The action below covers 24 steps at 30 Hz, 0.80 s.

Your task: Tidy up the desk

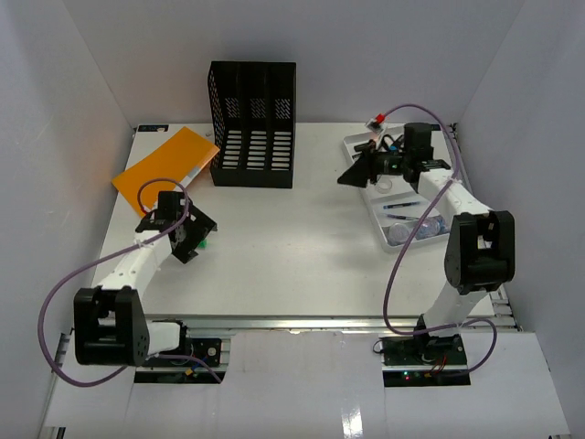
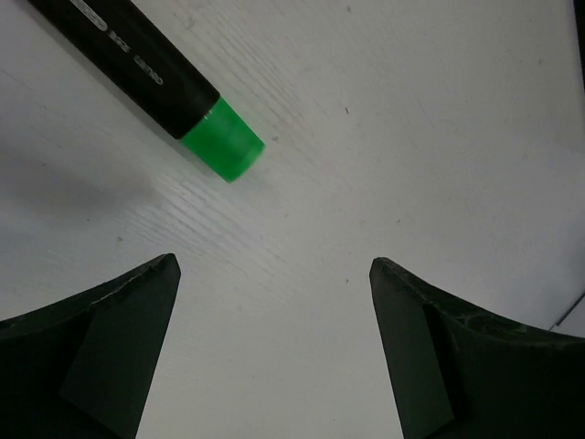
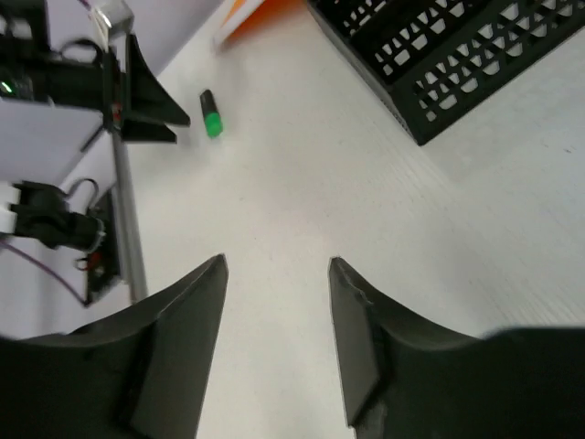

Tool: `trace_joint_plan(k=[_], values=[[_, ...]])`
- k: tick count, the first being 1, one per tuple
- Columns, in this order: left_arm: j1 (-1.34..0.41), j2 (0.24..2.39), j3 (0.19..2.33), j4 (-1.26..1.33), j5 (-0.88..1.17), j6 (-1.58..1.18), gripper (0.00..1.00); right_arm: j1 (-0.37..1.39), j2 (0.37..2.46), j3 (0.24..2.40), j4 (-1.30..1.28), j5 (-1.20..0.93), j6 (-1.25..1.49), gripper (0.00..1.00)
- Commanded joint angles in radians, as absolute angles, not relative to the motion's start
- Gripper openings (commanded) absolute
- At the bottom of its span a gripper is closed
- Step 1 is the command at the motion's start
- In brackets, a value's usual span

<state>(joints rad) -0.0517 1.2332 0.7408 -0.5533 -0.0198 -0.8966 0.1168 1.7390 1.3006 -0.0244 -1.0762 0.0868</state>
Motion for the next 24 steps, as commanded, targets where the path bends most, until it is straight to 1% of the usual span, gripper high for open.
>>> trace_joint_plan(k=[1,3,5,13,16,22,24], values=[[0.008,1.343,0.855,-0.586,-0.017,-0.908,0.97,0.294,1.535,1.249,-0.407,-0.913,-0.425,0.67],[0.042,1.381,0.881,-0.581,-0.026,-0.903,0.96,0.334,1.467,1.189,-0.366,-0.864,-0.451,0.74],[0.064,1.424,0.906,-0.577,-0.041,-0.895,0.95,0.351,1.405,1.138,-0.334,-0.851,-0.478,0.79],[0.097,1.561,0.954,-0.611,-0.099,-0.867,0.89,0.339,1.271,1.015,-0.290,-0.873,-0.571,0.82],[0.101,1.591,0.963,-0.606,-0.106,-0.867,0.80,0.326,1.231,0.980,-0.267,-0.892,-0.574,0.83],[0.103,1.640,0.991,-0.604,-0.115,-0.861,0.59,0.300,1.198,0.949,-0.248,-0.925,-0.580,0.83],[0.103,1.643,0.992,-0.603,-0.114,-0.861,0.54,0.290,1.186,0.943,-0.241,-0.939,-0.580,0.83]])
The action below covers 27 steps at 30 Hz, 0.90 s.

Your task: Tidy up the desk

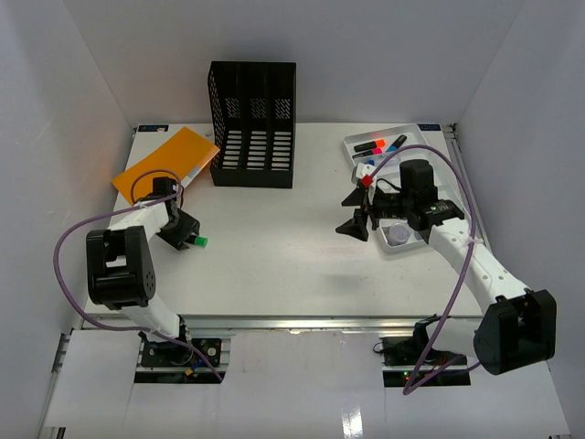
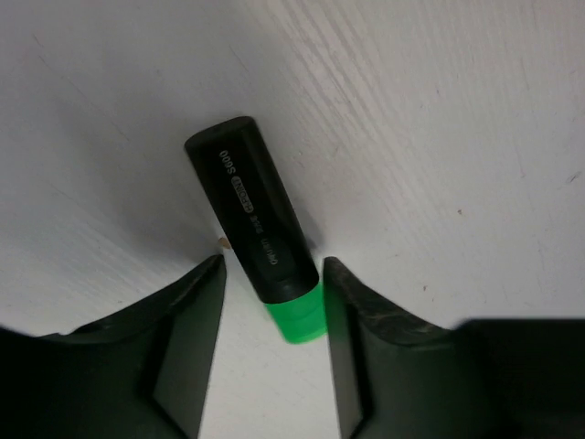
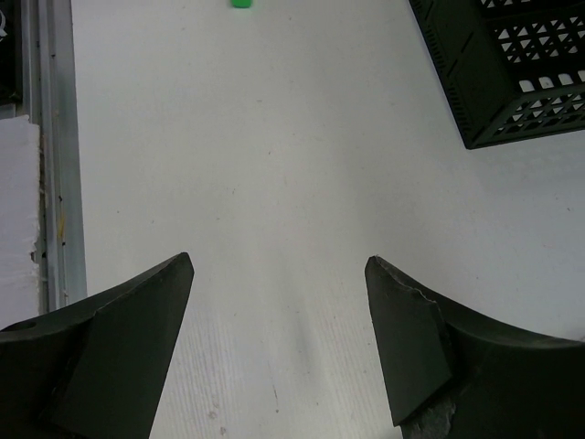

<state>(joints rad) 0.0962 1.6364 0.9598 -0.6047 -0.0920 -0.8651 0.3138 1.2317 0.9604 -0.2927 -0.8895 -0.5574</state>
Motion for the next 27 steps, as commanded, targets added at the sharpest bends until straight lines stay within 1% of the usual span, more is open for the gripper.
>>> trace_joint_plan(k=[1,3,4,6,10,11,15,16,18,20,22,24,27], values=[[0.103,1.643,0.992,-0.604,-0.114,-0.859,0.51,0.287,1.180,0.939,-0.238,-0.945,-0.580,0.83],[0.103,1.639,0.984,-0.603,-0.110,-0.853,0.43,0.280,1.173,0.934,-0.235,-0.962,-0.578,0.83],[0.103,1.634,0.981,-0.601,-0.108,-0.850,0.42,0.279,1.171,0.932,-0.235,-0.972,-0.578,0.83],[0.103,1.626,0.970,-0.595,-0.098,-0.837,0.34,0.278,1.162,0.930,-0.232,-0.981,-0.574,0.83],[0.103,1.595,0.950,-0.574,-0.051,-0.795,0.25,0.278,1.152,0.919,-0.224,-0.997,-0.583,0.83],[0.103,1.576,0.944,-0.569,-0.034,-0.784,0.20,0.276,1.151,0.920,-0.243,-1.041,-0.600,0.83],[0.103,1.482,0.893,-0.475,0.180,-0.666,0.06,0.290,1.137,0.910,-0.371,-1.218,-0.781,0.88],[0.103,1.480,0.871,-0.437,0.251,-0.664,0.06,0.299,1.129,0.902,-0.373,-1.219,-0.819,0.88],[0.103,1.390,0.786,-0.296,0.515,-0.562,0.06,0.342,1.092,0.854,-0.388,-1.190,-0.934,0.93],[0.100,1.326,0.738,-0.205,0.685,-0.521,0.08,0.377,1.067,0.821,-0.377,-1.163,-1.005,0.95],[0.083,1.313,0.698,-0.117,0.882,-0.504,0.10,0.407,1.057,0.788,-0.441,-1.159,-1.257,0.95],[0.036,1.343,0.697,-0.084,1.004,-0.474,0.12,0.455,1.063,0.780,-0.597,-1.120,-1.494,0.90],[-0.106,1.416,0.730,-0.075,1.139,-0.454,0.12,0.539,1.084,0.766,-0.538,-0.960,-1.565,0.92]])
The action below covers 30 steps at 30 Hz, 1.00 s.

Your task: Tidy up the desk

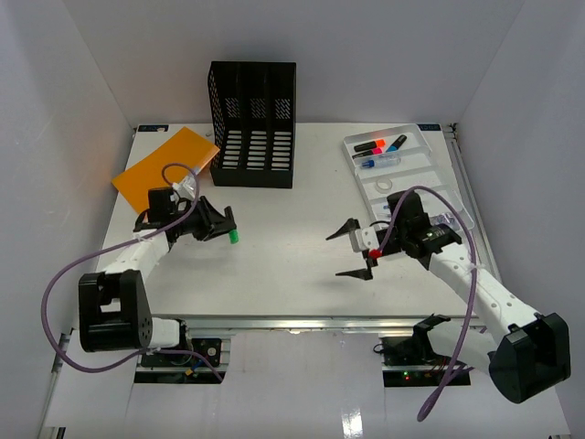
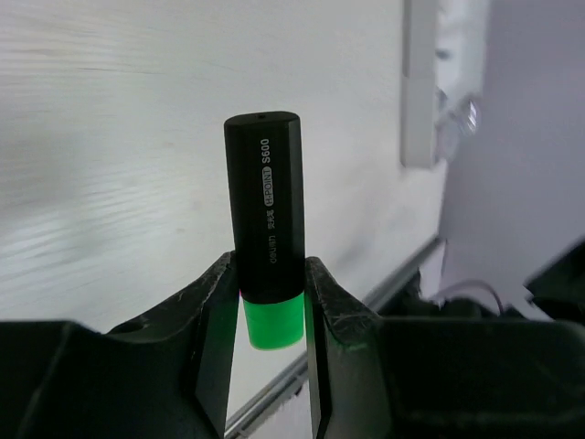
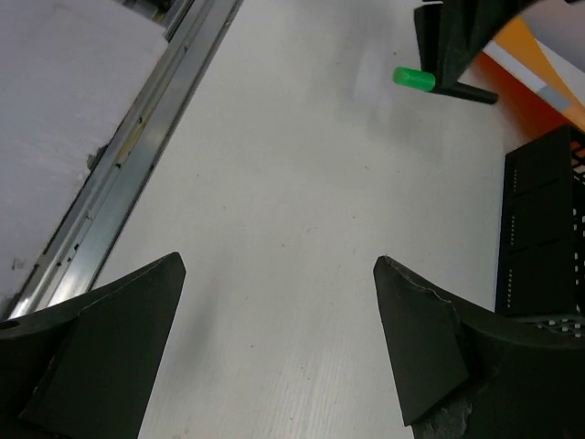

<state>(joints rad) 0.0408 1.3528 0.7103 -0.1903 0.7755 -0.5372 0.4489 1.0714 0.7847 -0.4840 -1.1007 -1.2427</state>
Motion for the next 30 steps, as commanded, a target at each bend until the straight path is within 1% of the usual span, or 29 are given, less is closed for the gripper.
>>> trace_joint_plan(k=[1,3,5,7,11,17,24,26,27,29,30], values=[[-0.166,1.446,0.745,-0.072,1.174,-0.450,0.12,0.571,1.090,0.761,-0.506,-0.912,-1.566,0.93],[-0.230,1.509,0.780,-0.072,1.225,-0.448,0.11,0.605,1.094,0.753,-0.424,-0.830,-1.573,0.97],[-0.287,1.546,0.802,-0.072,1.250,-0.437,0.11,0.621,1.123,0.779,-0.406,-0.796,-1.581,1.00],[-0.324,1.579,0.821,-0.072,1.267,-0.429,0.11,0.638,1.140,0.808,-0.395,-0.765,-1.568,0.94],[-0.389,1.643,0.867,-0.120,1.306,-0.392,0.11,0.721,1.189,0.845,-0.377,-0.669,-1.562,0.90],[-0.425,1.710,0.931,-0.192,1.297,-0.336,0.11,0.820,1.240,0.822,-0.276,-0.520,-1.555,0.85],[-0.470,1.755,0.967,-0.276,1.269,-0.271,0.12,0.878,1.304,0.865,-0.264,-0.462,-1.525,0.79],[-0.477,1.759,0.971,-0.285,1.266,-0.264,0.12,0.892,1.322,0.871,-0.265,-0.450,-1.528,0.75],[-0.477,1.761,0.972,-0.285,1.266,-0.264,0.12,0.893,1.330,0.873,-0.265,-0.444,-1.528,0.75],[-0.482,1.759,0.976,-0.295,1.261,-0.261,0.12,0.922,1.356,0.884,-0.273,-0.418,-1.528,0.64],[-0.482,1.758,0.976,-0.296,1.261,-0.259,0.13,0.927,1.363,0.887,-0.276,-0.411,-1.528,0.55]])
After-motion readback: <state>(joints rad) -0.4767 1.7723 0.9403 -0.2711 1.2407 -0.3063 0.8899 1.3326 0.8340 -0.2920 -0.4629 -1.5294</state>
